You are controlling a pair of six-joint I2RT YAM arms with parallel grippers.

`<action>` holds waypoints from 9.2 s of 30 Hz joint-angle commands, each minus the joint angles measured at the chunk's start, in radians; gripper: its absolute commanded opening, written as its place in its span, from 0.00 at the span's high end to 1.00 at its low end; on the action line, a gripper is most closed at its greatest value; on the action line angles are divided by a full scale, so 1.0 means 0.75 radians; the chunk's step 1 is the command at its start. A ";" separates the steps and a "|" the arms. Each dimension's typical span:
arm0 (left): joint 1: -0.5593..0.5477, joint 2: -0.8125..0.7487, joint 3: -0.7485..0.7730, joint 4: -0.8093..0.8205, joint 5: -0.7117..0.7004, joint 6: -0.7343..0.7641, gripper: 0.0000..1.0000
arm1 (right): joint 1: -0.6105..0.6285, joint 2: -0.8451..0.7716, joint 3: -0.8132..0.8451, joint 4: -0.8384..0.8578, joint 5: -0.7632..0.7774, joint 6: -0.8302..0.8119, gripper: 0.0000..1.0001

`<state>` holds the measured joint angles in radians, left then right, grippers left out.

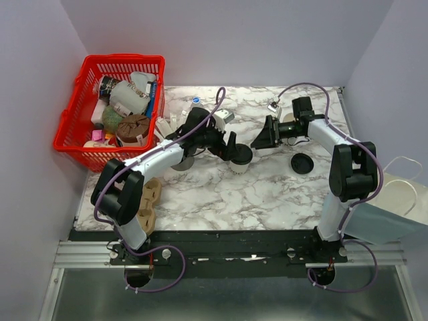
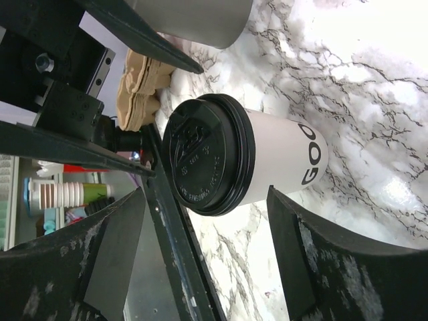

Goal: Pack the takeout coffee

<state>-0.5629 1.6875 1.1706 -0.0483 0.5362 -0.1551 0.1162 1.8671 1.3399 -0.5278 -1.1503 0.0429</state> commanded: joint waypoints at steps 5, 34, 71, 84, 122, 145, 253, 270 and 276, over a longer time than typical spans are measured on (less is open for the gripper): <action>0.082 -0.006 -0.023 0.111 0.003 -0.200 0.01 | 0.043 0.041 0.007 -0.006 -0.004 -0.027 0.17; 0.100 0.076 -0.076 0.165 0.030 -0.268 0.04 | 0.093 0.094 -0.040 -0.022 0.028 -0.151 0.22; 0.137 0.172 -0.215 0.434 0.158 -0.433 0.06 | 0.093 0.147 -0.130 0.068 0.004 -0.147 0.46; 0.139 0.251 -0.221 0.484 0.154 -0.368 0.09 | 0.093 0.163 -0.134 0.131 0.094 -0.160 0.49; 0.147 0.192 -0.143 0.351 0.199 -0.296 0.09 | 0.289 -0.105 0.077 -0.154 0.282 -1.129 0.00; 0.147 0.202 -0.135 0.347 0.199 -0.313 0.09 | 0.387 -0.144 -0.019 -0.112 0.427 -1.295 0.15; 0.161 -0.182 0.200 -0.087 0.222 -0.131 0.09 | 0.389 -0.082 0.009 -0.192 0.540 -0.998 0.00; 0.163 -0.393 0.100 -0.281 0.156 0.074 0.09 | 0.549 -0.268 -0.138 0.079 0.934 -0.996 0.19; 0.184 -0.495 0.110 -0.320 0.105 0.109 0.09 | 0.588 -0.225 -0.050 0.131 1.069 -1.035 0.19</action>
<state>-0.4416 1.3834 1.2507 -0.2554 0.6563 -0.1223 0.5495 1.6775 1.2530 -0.4950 -0.4744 -0.7074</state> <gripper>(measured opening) 0.910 0.885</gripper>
